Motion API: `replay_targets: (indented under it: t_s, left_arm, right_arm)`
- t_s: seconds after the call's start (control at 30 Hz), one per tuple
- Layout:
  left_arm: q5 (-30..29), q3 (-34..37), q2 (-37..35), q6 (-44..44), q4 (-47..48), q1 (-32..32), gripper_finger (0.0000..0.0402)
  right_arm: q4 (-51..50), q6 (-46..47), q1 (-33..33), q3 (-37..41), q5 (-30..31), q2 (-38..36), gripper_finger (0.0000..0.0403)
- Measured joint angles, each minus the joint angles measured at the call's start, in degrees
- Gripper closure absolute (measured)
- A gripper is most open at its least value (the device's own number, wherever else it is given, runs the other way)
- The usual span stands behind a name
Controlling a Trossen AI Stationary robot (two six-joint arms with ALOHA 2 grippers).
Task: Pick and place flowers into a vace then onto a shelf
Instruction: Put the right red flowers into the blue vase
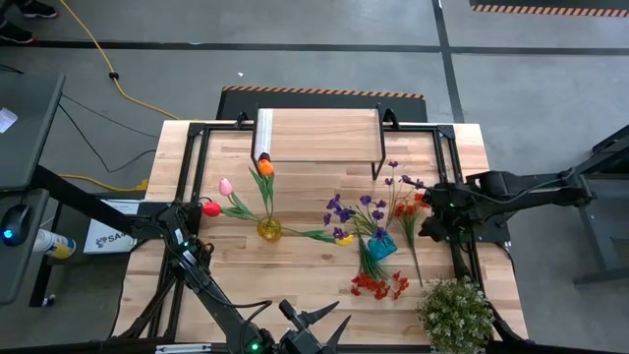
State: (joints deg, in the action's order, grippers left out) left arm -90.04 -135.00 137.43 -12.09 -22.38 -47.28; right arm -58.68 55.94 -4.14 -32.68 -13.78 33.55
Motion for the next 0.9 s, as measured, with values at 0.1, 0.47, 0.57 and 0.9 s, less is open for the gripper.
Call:
replay_targets:
  t_s: [0.1,0.47,0.57,0.9]
  left_arm:
    - [0.0,0.0,0.0,-0.2,0.0,0.0,0.0206]
    - [0.0,0.0,0.0,-1.2,0.0,0.0,0.0206]
    - [0.0,0.0,0.0,-1.2,0.0,0.0,0.0206]
    - [0.0,0.0,0.0,-1.2,0.0,0.0,0.0206]
  right_arm:
    - [0.9,0.5,0.0,0.8,-0.1,2.4,0.0195]
    - [0.9,-0.4,0.0,1.1,3.1,13.8,0.0182]
    - [1.2,-0.5,0.0,1.1,4.4,15.2,0.0177]
    - [5.0,2.2,0.0,3.5,4.3,17.1,0.0174]
